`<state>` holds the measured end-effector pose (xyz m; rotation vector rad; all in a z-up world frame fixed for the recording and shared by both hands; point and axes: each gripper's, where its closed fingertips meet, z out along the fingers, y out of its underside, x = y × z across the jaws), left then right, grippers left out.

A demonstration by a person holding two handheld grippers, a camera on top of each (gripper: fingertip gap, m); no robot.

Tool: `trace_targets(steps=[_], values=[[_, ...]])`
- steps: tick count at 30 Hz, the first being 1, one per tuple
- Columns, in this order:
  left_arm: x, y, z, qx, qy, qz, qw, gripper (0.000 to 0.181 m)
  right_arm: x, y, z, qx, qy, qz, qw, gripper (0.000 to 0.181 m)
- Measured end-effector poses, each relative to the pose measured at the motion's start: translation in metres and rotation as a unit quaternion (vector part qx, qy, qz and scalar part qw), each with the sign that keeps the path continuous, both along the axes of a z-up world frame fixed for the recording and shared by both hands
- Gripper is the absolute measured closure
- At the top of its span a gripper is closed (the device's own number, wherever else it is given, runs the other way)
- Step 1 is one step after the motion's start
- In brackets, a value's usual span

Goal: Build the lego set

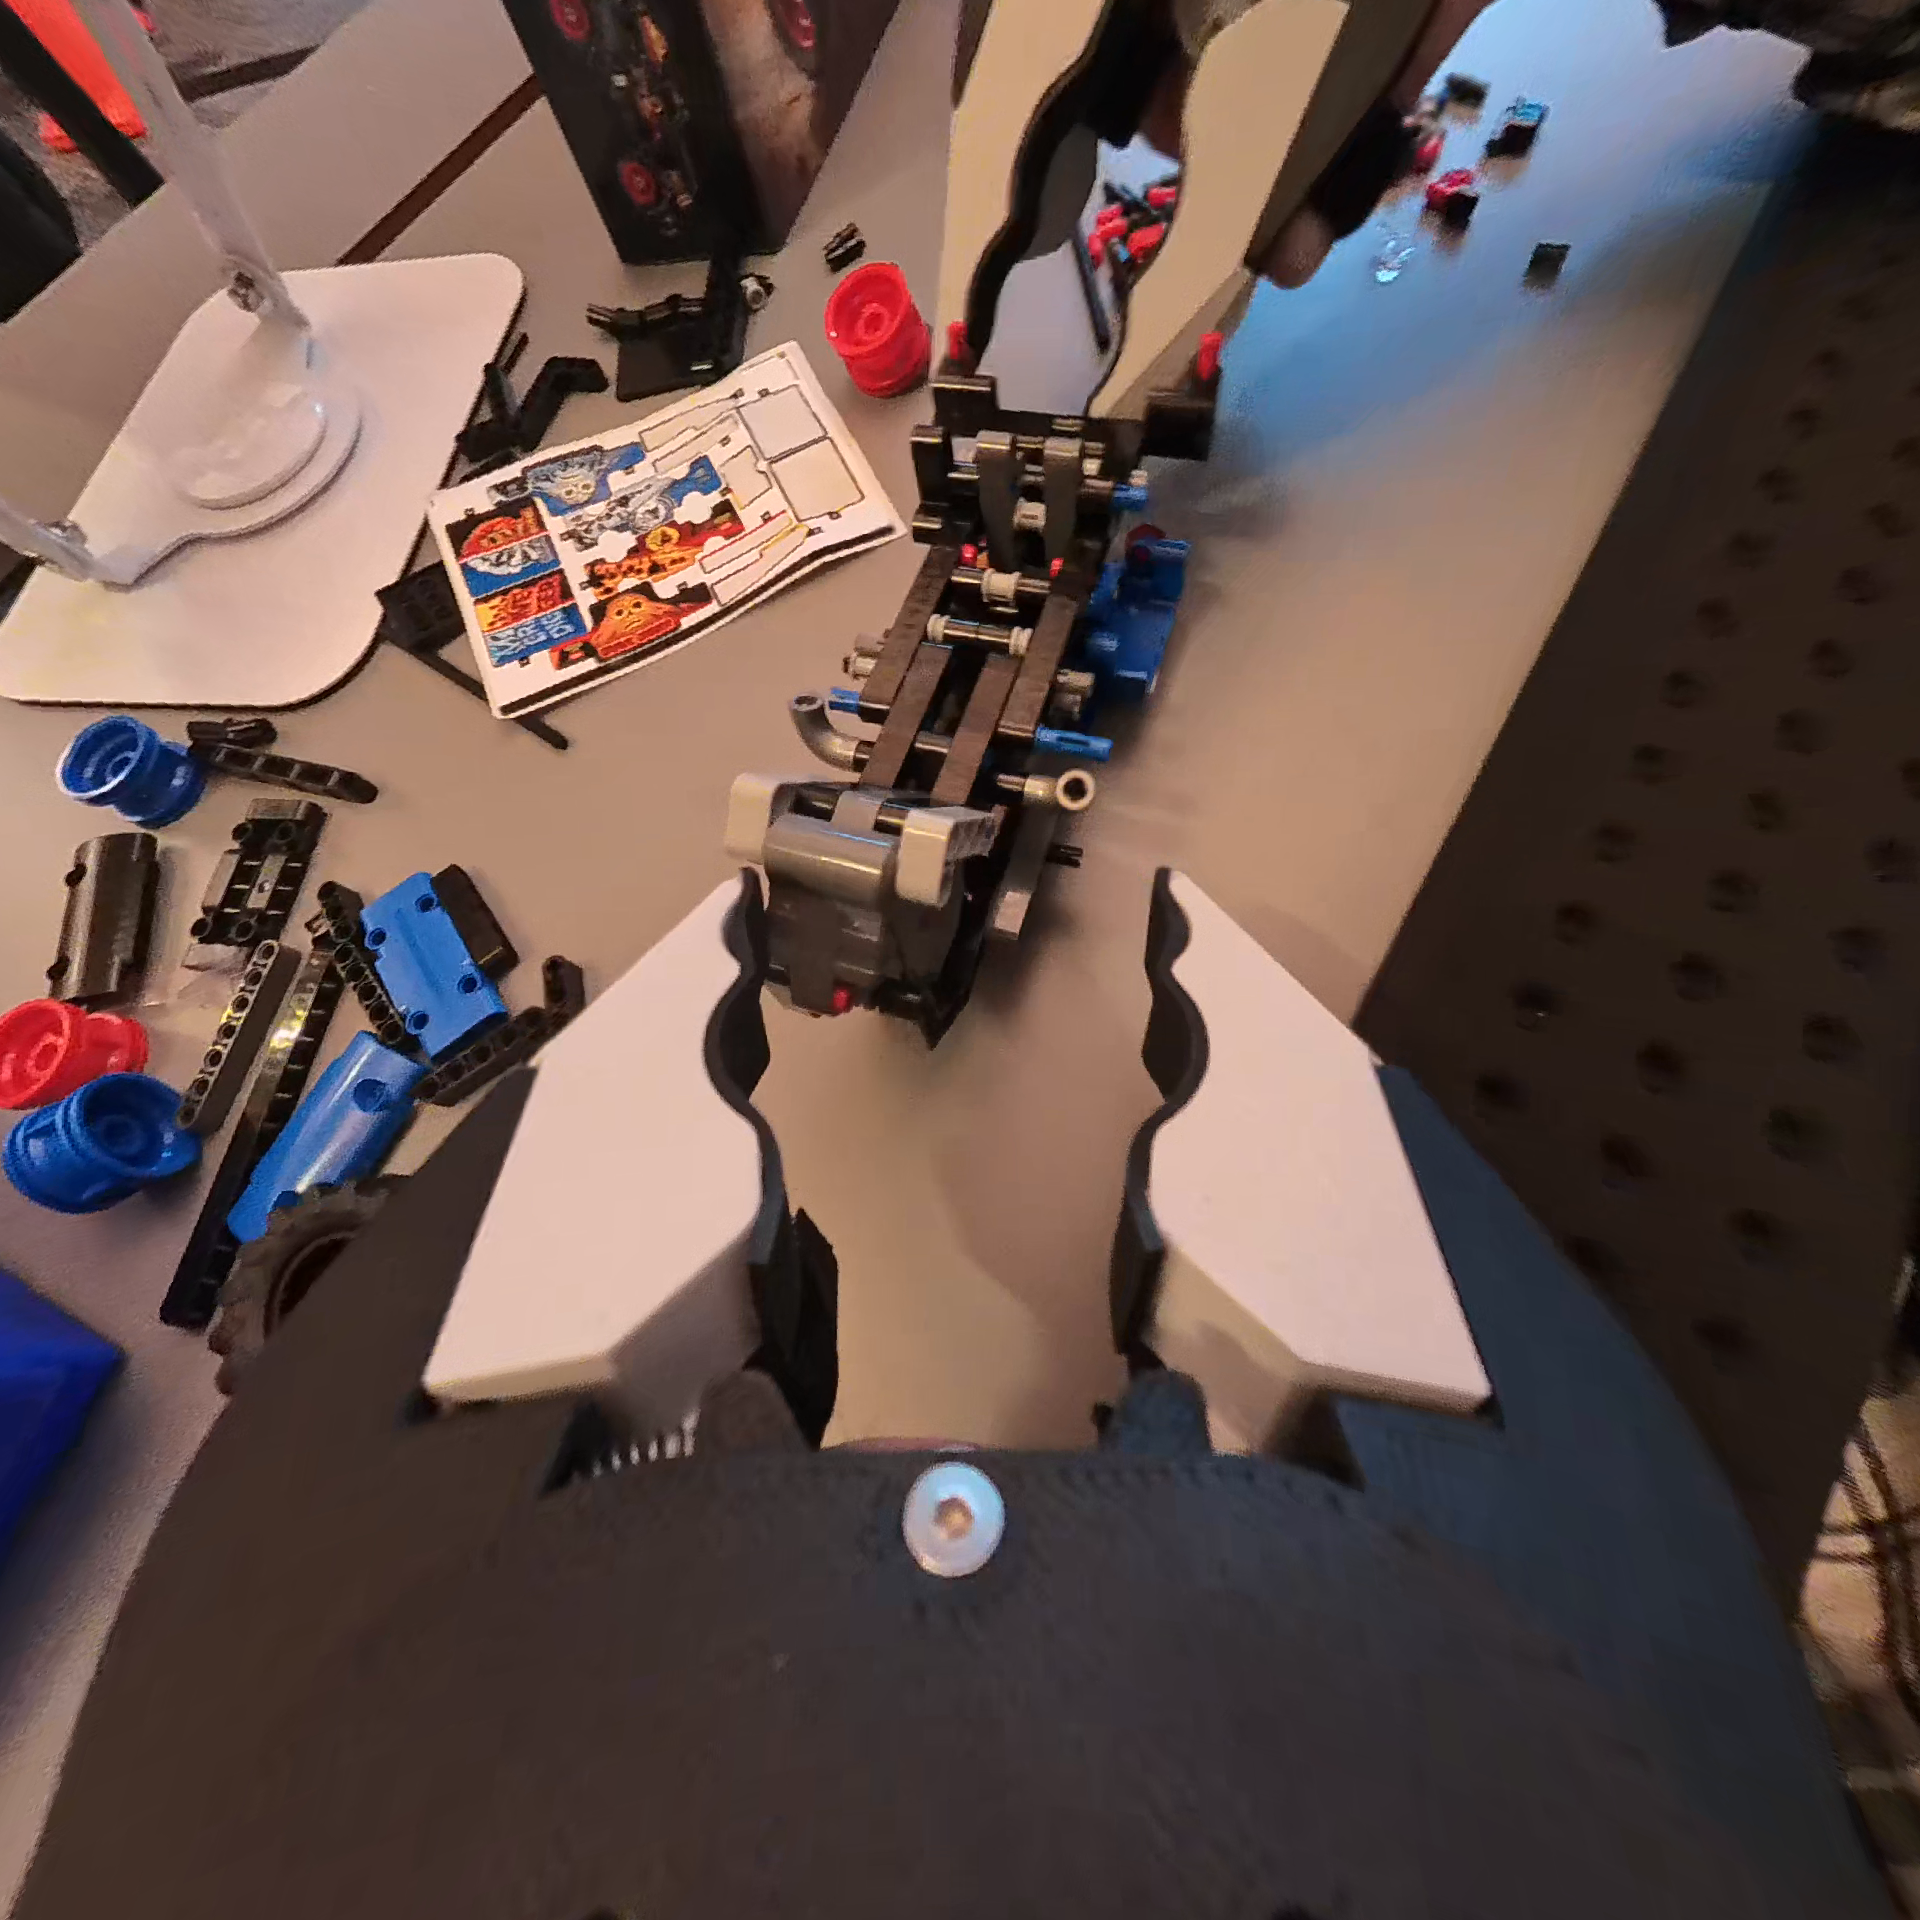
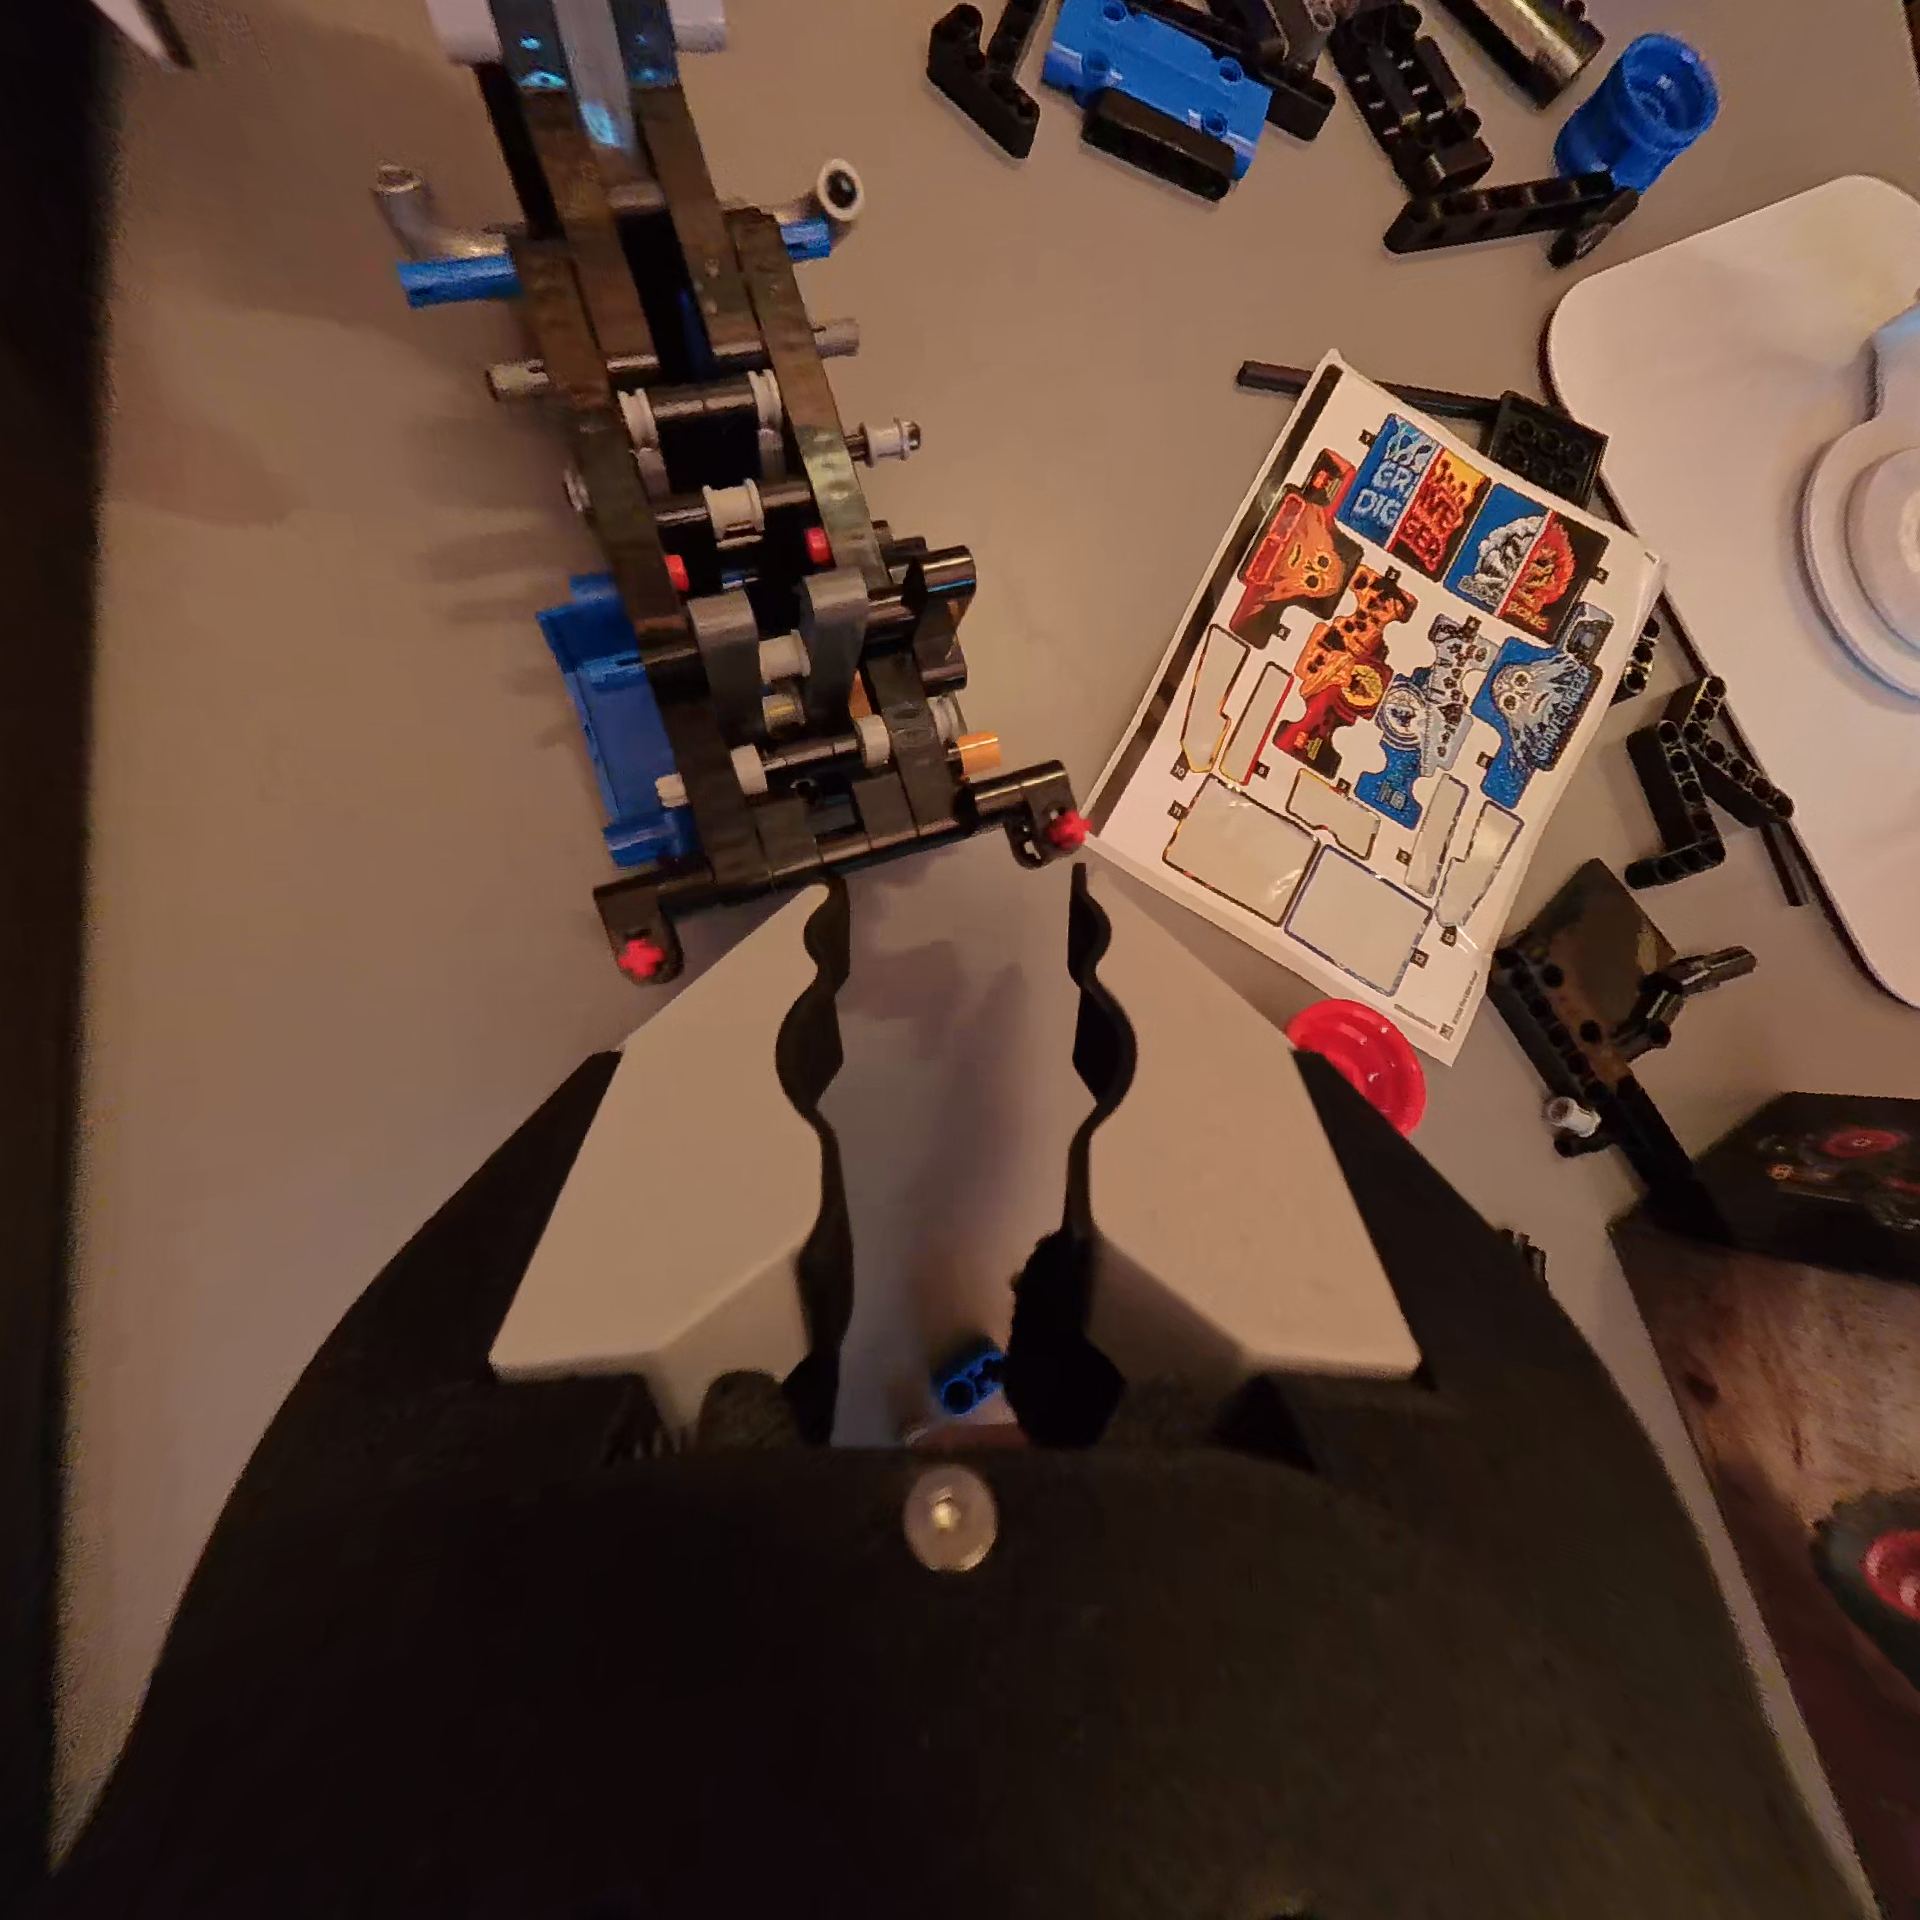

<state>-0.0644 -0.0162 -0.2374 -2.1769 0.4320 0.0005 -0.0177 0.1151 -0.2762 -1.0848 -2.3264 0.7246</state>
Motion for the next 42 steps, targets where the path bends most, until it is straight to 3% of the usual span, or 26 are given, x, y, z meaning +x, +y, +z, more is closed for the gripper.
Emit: trace_targets(steps=[4, 11, 20, 29, 32, 35, 39, 42], values=[[0.012, -0.007, 0.002, -0.003, -0.01, -0.035, 0.999, 0.117, 0.0, 0.007, 0.0, 0.003, 0.001, -0.01, 1.0, 0.14], [0.003, -0.006, 0.01, 0.019, -0.021, -0.028, 0.999, 0.111, 0.001, 0.017, 0.005, 0.0, 0.007, -0.028, 1.0, 0.14], [0.003, -0.004, -0.001, 0.006, -0.02, -0.037, 0.999, 0.112, 0.002, 0.022, 0.007, -0.001, 0.009, -0.033, 0.999, 0.141], [0.021, -0.019, 0.001, -0.014, -0.053, -0.1, 0.993, 0.115, 0.001, 0.023, 0.006, -0.004, 0.01, -0.035, 0.999, 0.141], [-0.005, -0.017, 0.019, 0.009, -0.037, -0.072, 0.997, 0.121, 0.0, 0.024, 0.007, -0.004, 0.014, -0.038, 0.999, 0.141], [-0.054, -0.002, 0.035, 0.023, 0.024, -0.004, 0.999, 0.128, -0.001, 0.026, 0.007, -0.003, 0.016, -0.041, 0.999, 0.142], [-0.121, 0.016, 0.037, -0.01, 0.111, 0.063, 0.992, 0.138, -0.001, 0.028, 0.009, 0.0, 0.021, -0.043, 0.999, 0.142], [-0.16, 0.02, 0.023, -0.061, 0.158, 0.092, 0.981, 0.147, -0.001, 0.029, 0.01, 0.0, 0.024, -0.045, 0.999, 0.142]])
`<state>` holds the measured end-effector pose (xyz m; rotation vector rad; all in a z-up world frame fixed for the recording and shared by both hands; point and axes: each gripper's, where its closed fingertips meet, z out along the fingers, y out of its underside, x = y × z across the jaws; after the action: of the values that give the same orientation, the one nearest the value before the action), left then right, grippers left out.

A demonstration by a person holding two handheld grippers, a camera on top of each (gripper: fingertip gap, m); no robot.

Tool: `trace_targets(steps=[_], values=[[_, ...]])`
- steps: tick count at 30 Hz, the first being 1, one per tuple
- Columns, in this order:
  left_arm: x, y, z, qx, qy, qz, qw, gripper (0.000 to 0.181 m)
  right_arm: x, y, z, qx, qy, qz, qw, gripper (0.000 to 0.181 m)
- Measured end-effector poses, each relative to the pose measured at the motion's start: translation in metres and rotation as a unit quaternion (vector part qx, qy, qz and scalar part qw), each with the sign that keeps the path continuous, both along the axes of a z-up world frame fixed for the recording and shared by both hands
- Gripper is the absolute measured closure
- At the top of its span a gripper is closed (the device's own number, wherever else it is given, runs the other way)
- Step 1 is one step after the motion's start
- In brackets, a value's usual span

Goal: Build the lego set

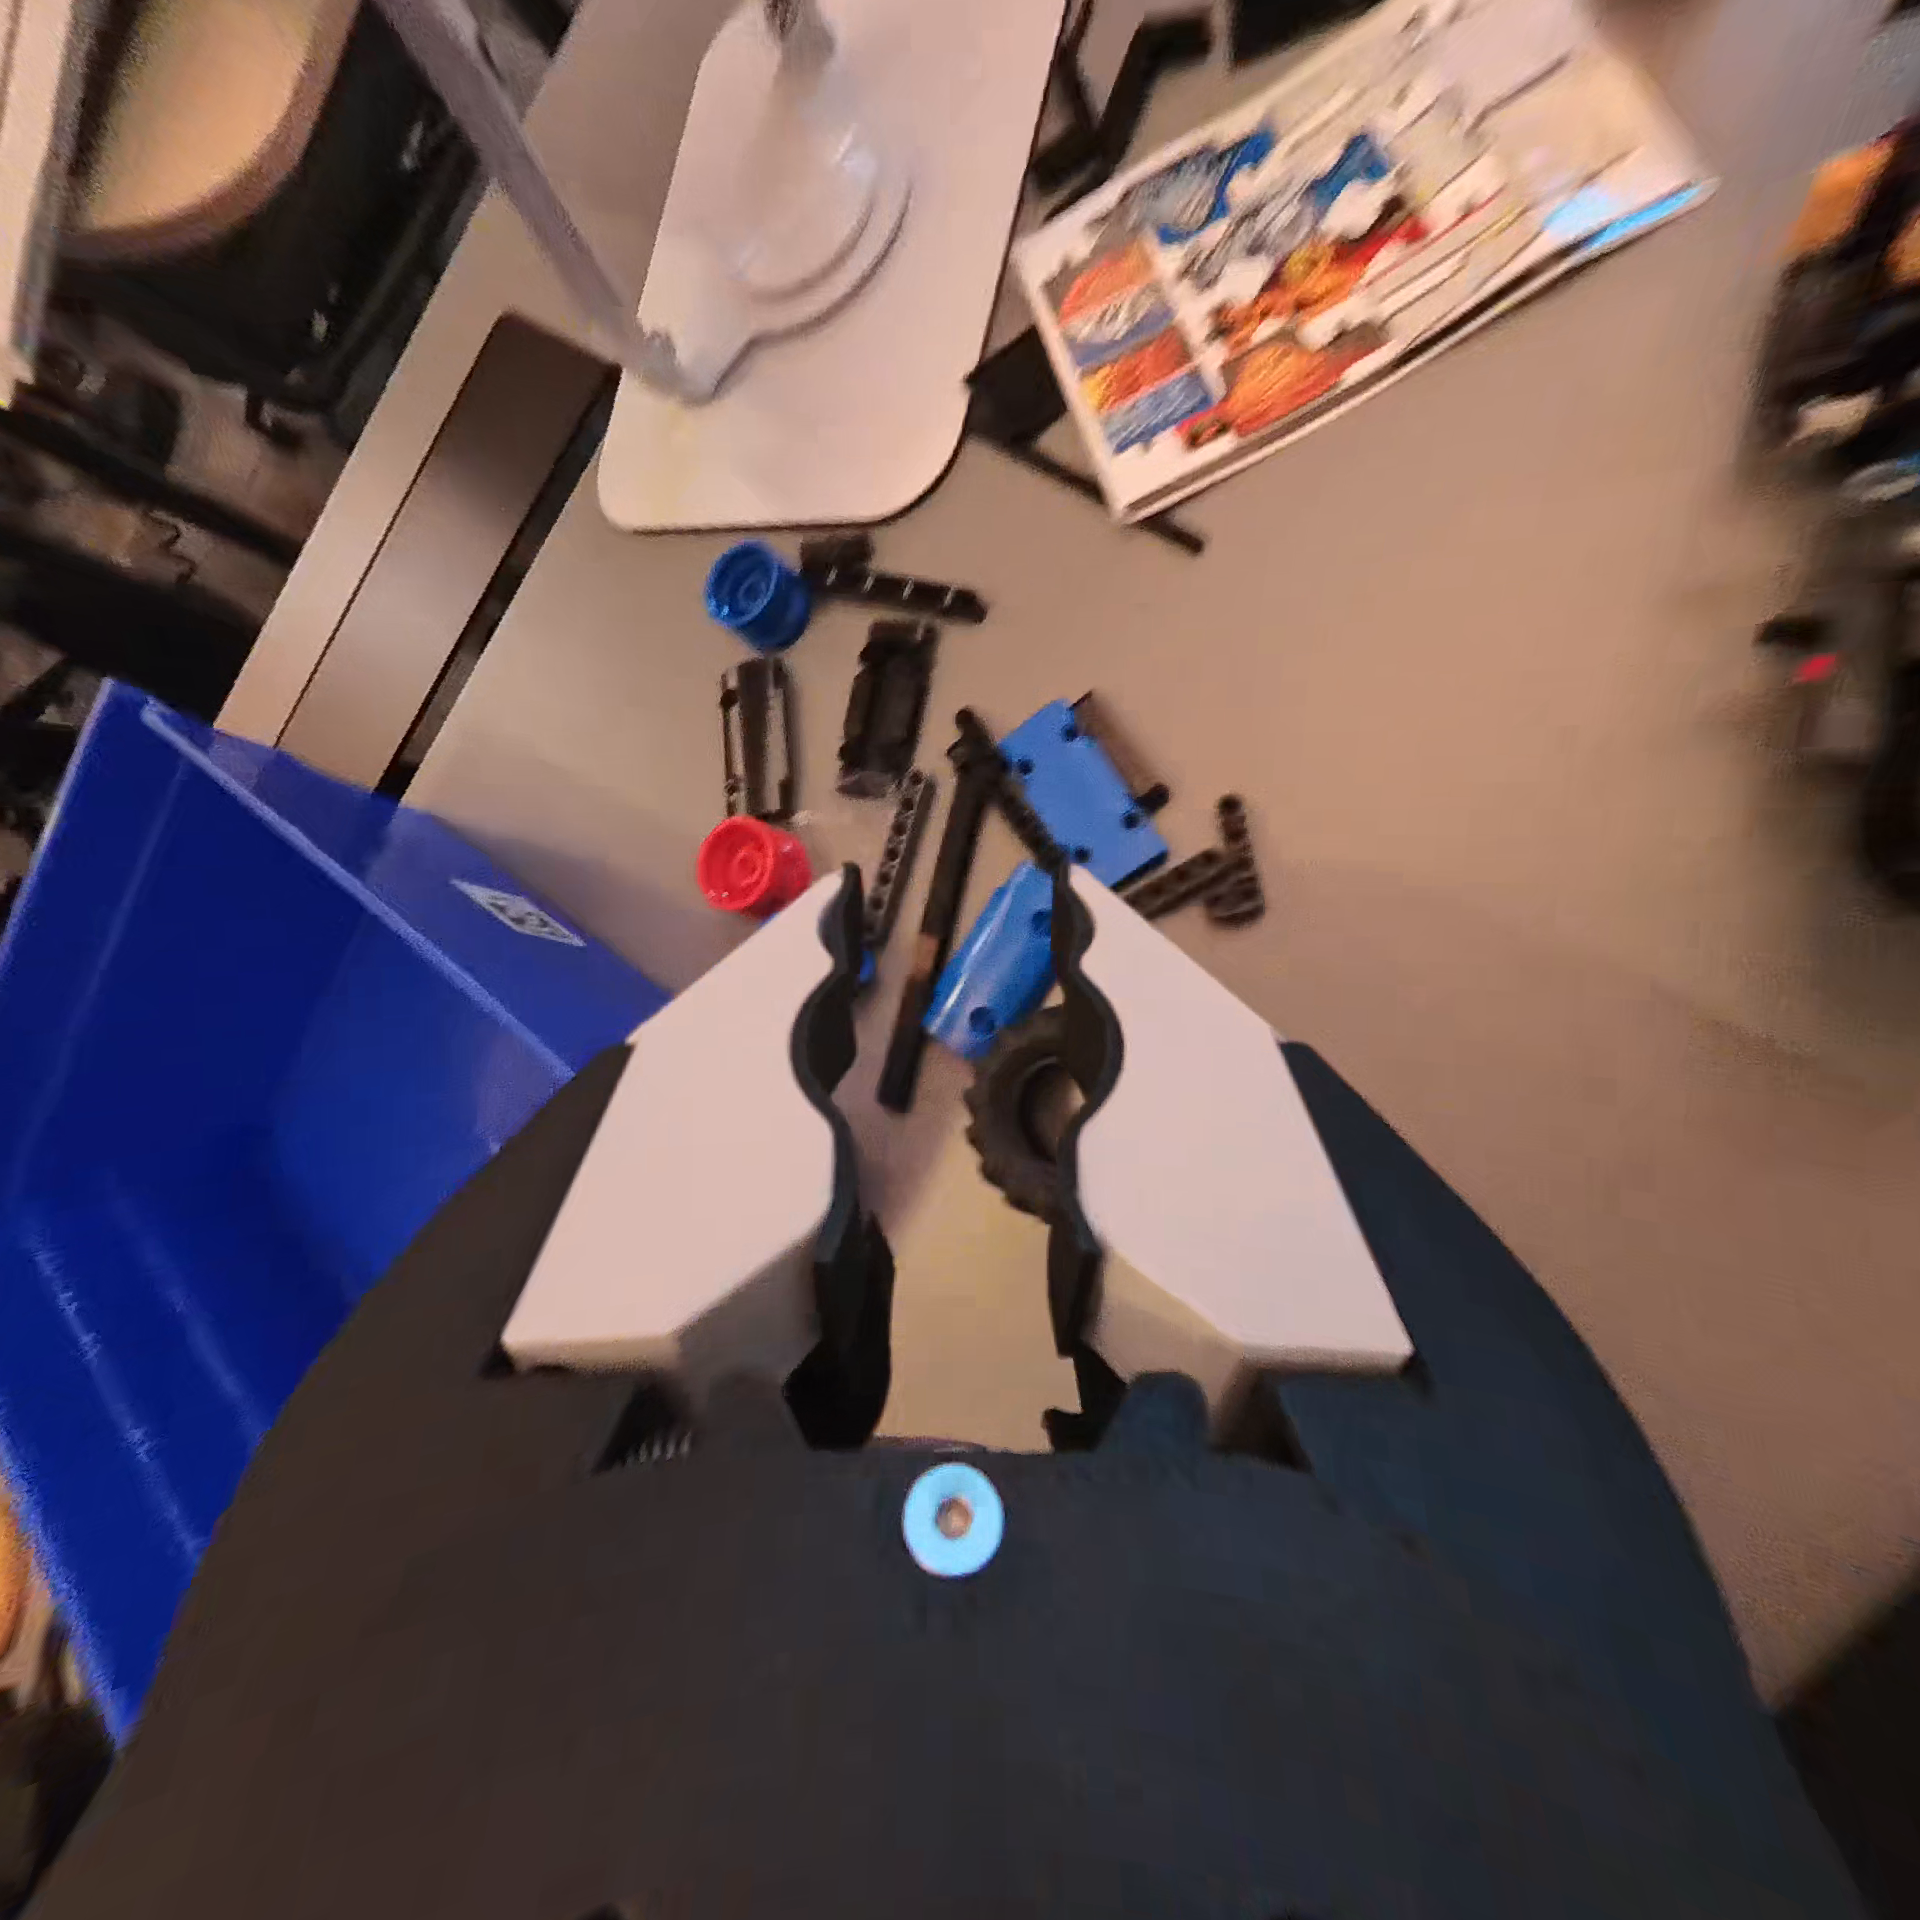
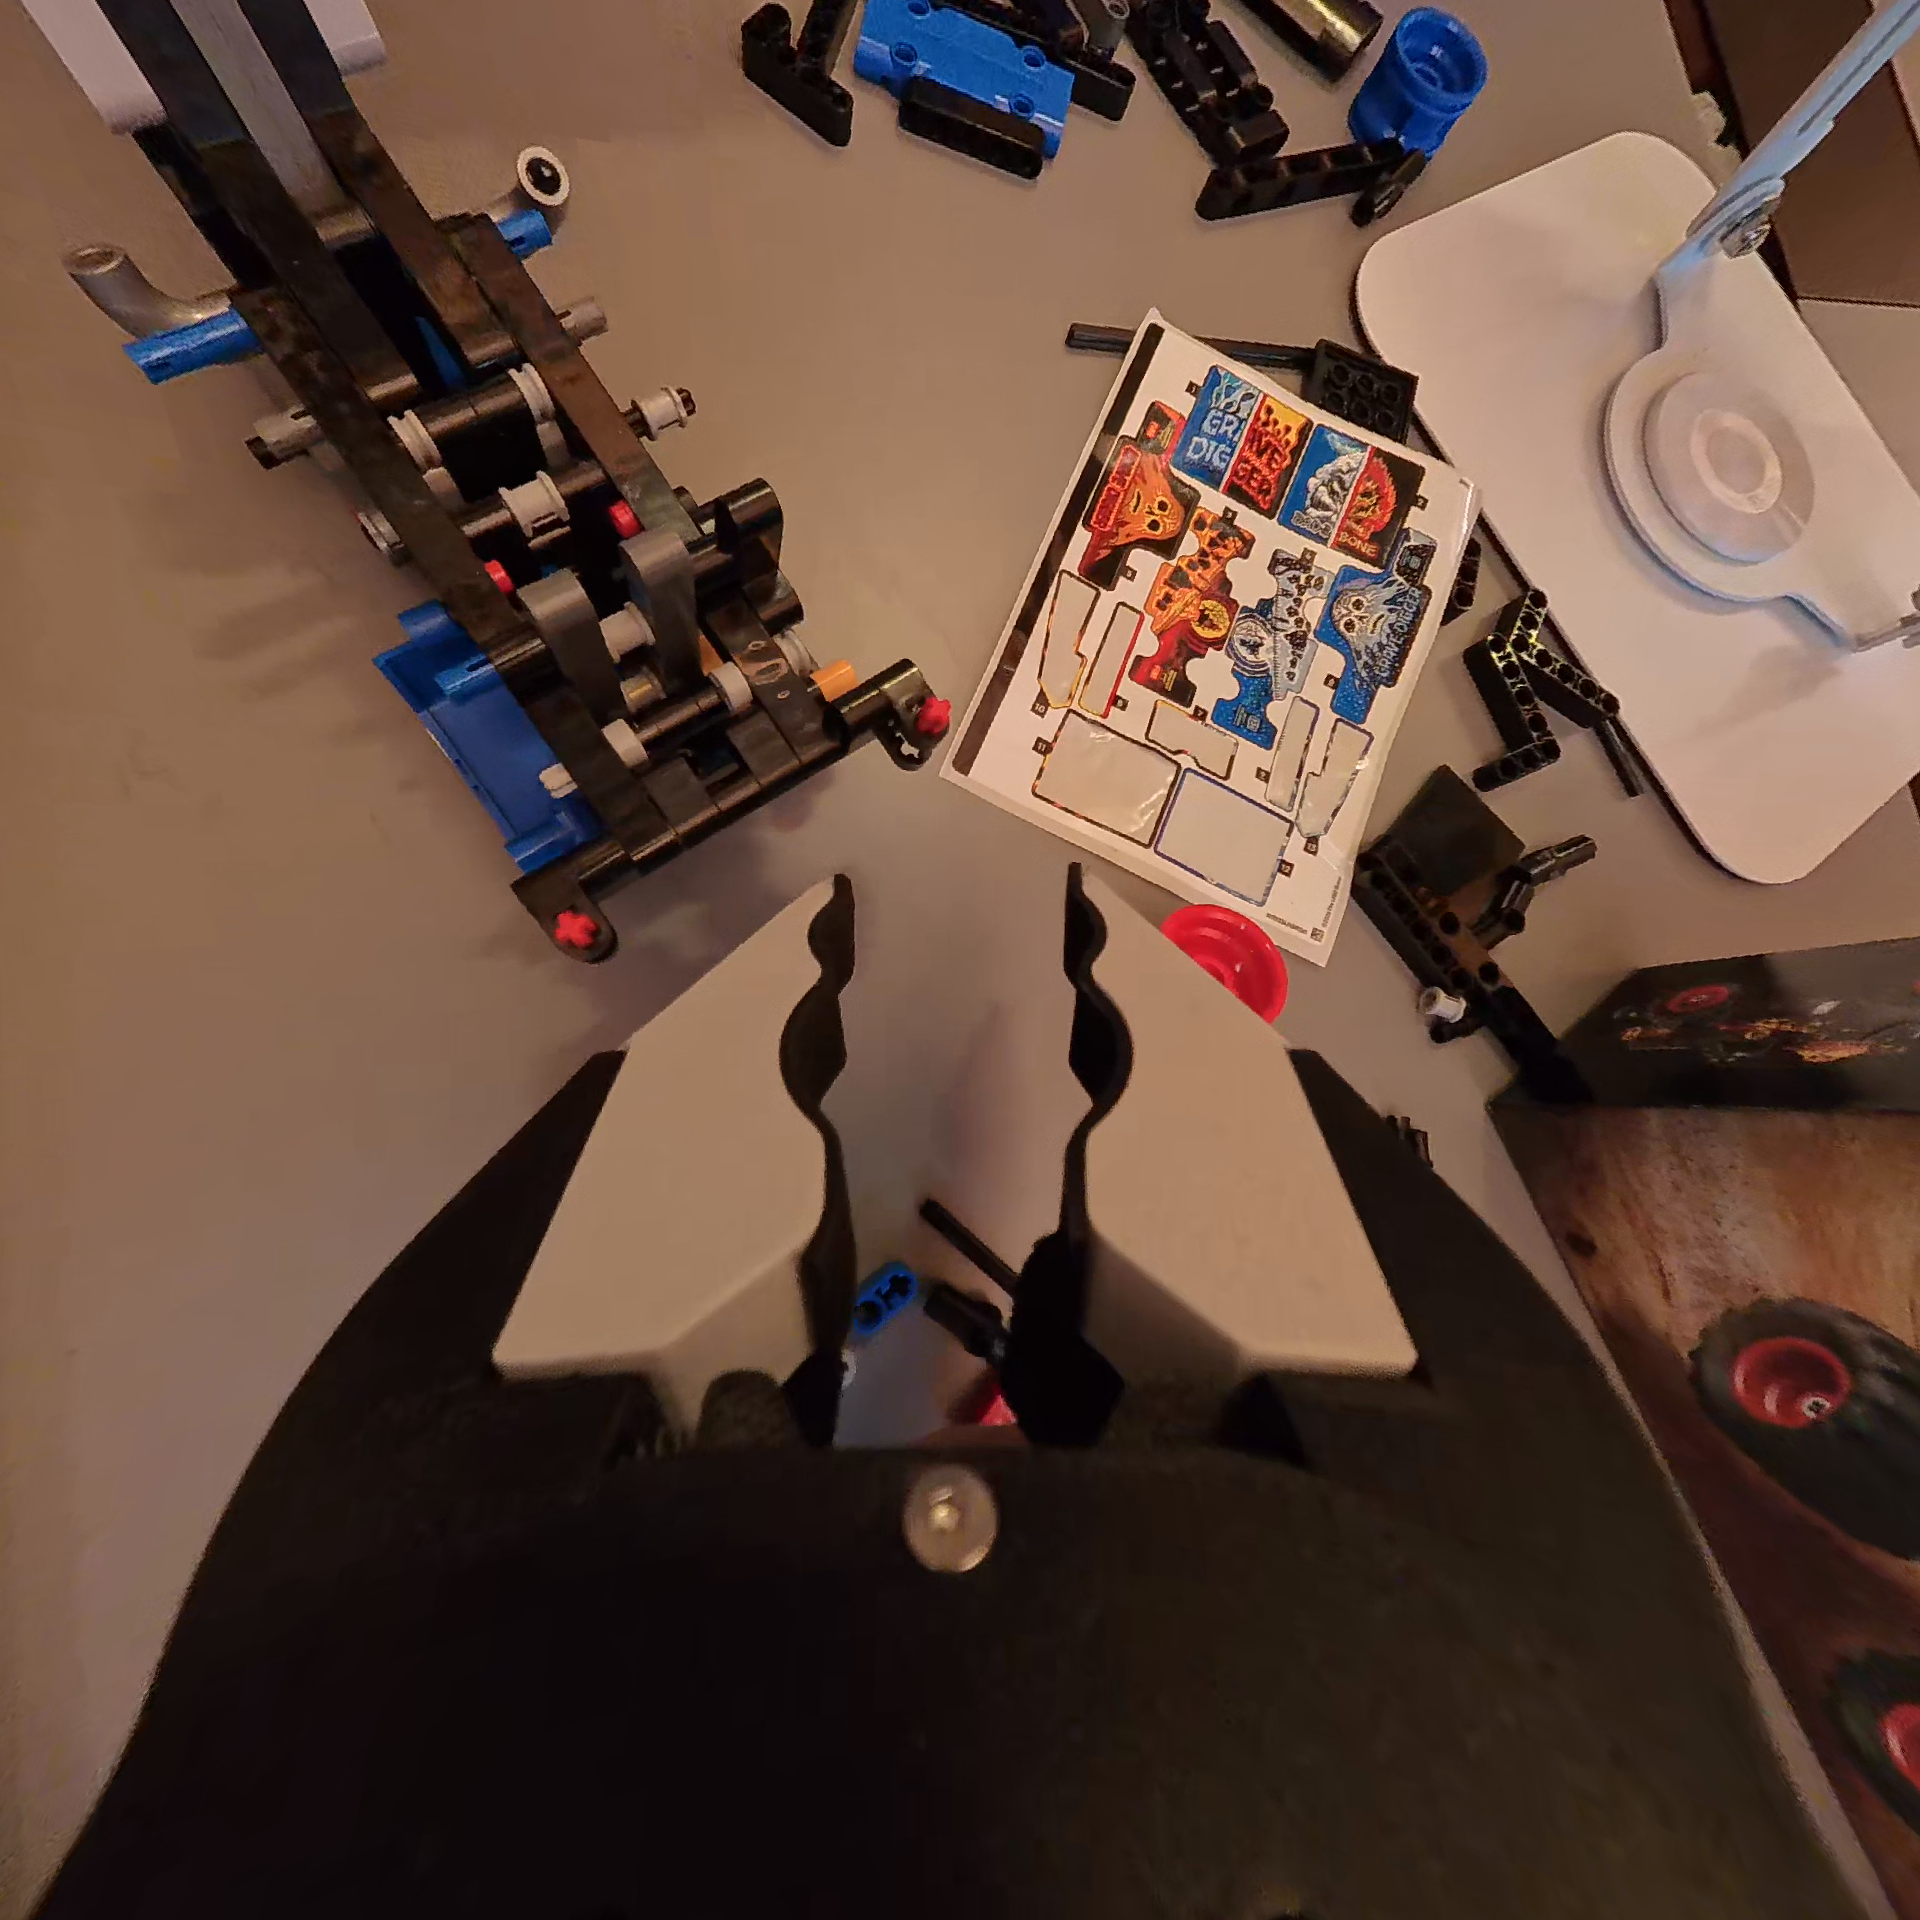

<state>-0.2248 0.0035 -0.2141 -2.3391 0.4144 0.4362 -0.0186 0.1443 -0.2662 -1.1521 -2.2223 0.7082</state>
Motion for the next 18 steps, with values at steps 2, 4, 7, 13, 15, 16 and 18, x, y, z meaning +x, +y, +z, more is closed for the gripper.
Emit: trace_targets(steps=[2, 4, 7, 13, 15, 16, 18], values=[[-0.008, 0.001, -0.012, -0.034, -0.001, -0.004, 0.999, 0.152, 0.0, 0.001, 0.0, -0.001, 0.001, -0.001, 1.0, 0.142], [-0.015, 0.003, -0.021, -0.058, 0.012, -0.007, 0.998, 0.159, 0.0, 0.001, 0.0, -0.002, 0.001, -0.001, 1.0, 0.142], [-0.019, 0.009, -0.034, -0.093, 0.021, -0.012, 0.995, 0.164, 0.0, 0.001, -0.001, -0.002, -0.001, 0.001, 1.0, 0.142], [-0.027, 0.019, -0.065, -0.17, 0.023, -0.005, 0.985, 0.166, 0.001, 0.001, 0.0, -0.002, 0.001, 0.002, 1.0, 0.143], [-0.03, 0.02, -0.073, -0.184, 0.014, 0.01, 0.983, 0.168, 0.001, 0.001, 0.001, -0.003, 0.002, 0.002, 1.0, 0.143], [-0.03, 0.019, -0.077, -0.192, 0.006, 0.012, 0.981, 0.168, 0.001, 0.001, 0.001, -0.003, 0.002, 0.002, 1.0, 0.143], [-0.033, 0.022, -0.078, -0.187, 0.004, 0.024, 0.982, 0.165, 0.001, 0.001, 0.0, -0.003, 0.001, 0.003, 1.0, 0.143]])
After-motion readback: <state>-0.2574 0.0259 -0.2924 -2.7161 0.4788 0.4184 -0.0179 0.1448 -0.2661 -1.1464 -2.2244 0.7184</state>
